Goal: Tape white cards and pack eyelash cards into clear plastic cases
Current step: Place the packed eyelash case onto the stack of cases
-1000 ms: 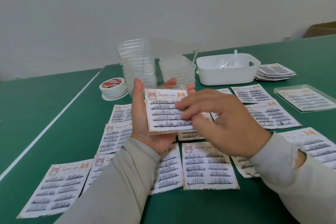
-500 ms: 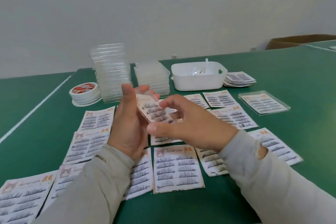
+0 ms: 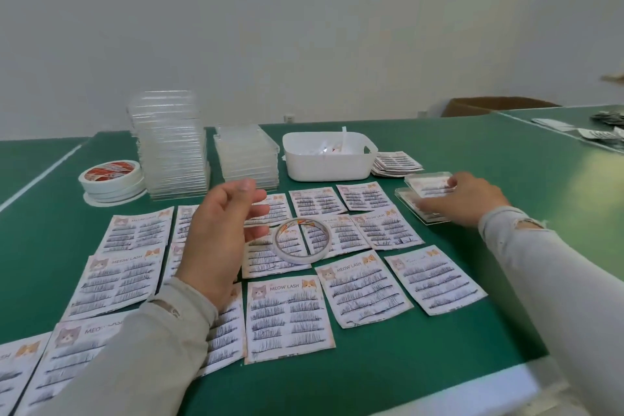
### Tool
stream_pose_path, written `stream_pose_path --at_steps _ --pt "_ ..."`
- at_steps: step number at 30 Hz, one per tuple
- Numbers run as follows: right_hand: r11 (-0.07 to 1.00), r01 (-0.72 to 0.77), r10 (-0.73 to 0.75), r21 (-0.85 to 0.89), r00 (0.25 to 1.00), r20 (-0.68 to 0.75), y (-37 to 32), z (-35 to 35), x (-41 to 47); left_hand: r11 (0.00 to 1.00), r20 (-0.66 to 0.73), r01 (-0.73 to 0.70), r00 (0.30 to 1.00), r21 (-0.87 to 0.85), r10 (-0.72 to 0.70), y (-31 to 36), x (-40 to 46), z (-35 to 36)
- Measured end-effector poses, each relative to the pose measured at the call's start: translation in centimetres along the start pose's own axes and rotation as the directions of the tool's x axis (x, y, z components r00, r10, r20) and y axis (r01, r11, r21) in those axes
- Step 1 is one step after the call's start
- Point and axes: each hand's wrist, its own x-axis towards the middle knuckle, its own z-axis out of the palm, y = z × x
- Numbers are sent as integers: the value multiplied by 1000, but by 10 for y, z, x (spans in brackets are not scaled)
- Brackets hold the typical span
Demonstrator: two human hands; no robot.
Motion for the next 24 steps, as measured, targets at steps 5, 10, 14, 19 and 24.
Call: stream_pose_path --at_steps 5,10,14,19,24 --pt "999 29 -27 -39 998 63 -6 8 11 1000 -7 -9 1000 -21 9 -1 2 -1" --pt "999 38 -37 -19 998 43 -10 4 -6 1000 -15 -4 1000 -24 3 -1 1 -1" --pt "914 311 -253 260 939 -232 -52 11 -49 999 -36 -34 999 5 34 4 -4 0" --pt "628 471 -462 620 866 -190 -150 60 -109 977 -89 -152 982 149 166 15 -15 2" --pt "597 674 -601 435 735 -314 -157 90 -125 805 42 -173 982 567 182 38 -18 -18"
